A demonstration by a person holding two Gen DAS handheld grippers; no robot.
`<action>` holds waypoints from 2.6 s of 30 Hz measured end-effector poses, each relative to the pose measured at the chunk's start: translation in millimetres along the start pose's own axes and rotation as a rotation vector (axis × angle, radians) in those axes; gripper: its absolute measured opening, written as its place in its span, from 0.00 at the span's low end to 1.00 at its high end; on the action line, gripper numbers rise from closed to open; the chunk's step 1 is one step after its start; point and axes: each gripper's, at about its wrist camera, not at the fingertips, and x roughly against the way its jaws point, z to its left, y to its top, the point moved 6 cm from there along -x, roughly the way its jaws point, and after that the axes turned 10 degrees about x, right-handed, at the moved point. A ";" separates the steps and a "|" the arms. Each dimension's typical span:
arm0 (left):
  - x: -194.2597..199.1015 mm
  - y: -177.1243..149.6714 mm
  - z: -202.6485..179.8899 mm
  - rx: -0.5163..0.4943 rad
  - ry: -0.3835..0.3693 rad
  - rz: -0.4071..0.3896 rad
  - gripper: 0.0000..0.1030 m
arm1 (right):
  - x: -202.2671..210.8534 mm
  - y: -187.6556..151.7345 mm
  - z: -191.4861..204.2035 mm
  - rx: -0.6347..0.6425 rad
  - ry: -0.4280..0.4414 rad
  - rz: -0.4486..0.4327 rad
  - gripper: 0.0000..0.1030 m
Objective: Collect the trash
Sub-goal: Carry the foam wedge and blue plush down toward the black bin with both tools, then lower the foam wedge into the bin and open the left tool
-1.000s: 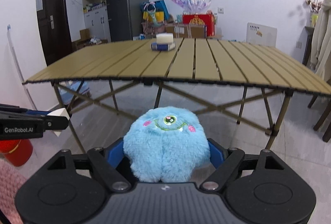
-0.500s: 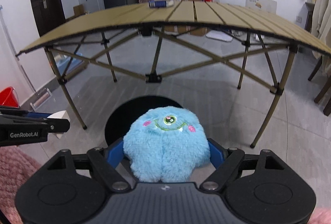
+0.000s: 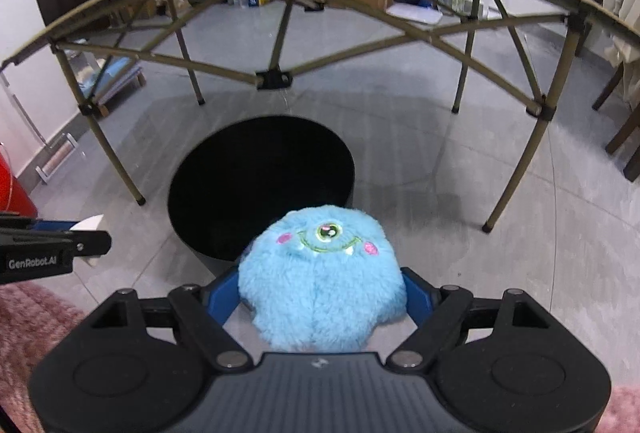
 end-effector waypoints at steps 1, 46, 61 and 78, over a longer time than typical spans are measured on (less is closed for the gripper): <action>-4.7 -0.3 2.3 0.002 0.023 0.014 0.30 | -4.5 -1.6 -0.9 -0.001 -0.007 0.014 0.79; -56.8 73.4 -77.9 0.036 0.070 0.119 0.30 | -57.7 18.2 -66.1 -0.170 -0.100 0.042 0.79; -85.6 85.5 -117.3 0.073 0.029 0.189 0.30 | -76.9 23.5 -102.1 -0.253 -0.153 0.043 0.79; -92.2 85.4 -122.2 0.113 0.025 0.217 0.99 | -76.8 20.2 -104.1 -0.248 -0.158 0.045 0.79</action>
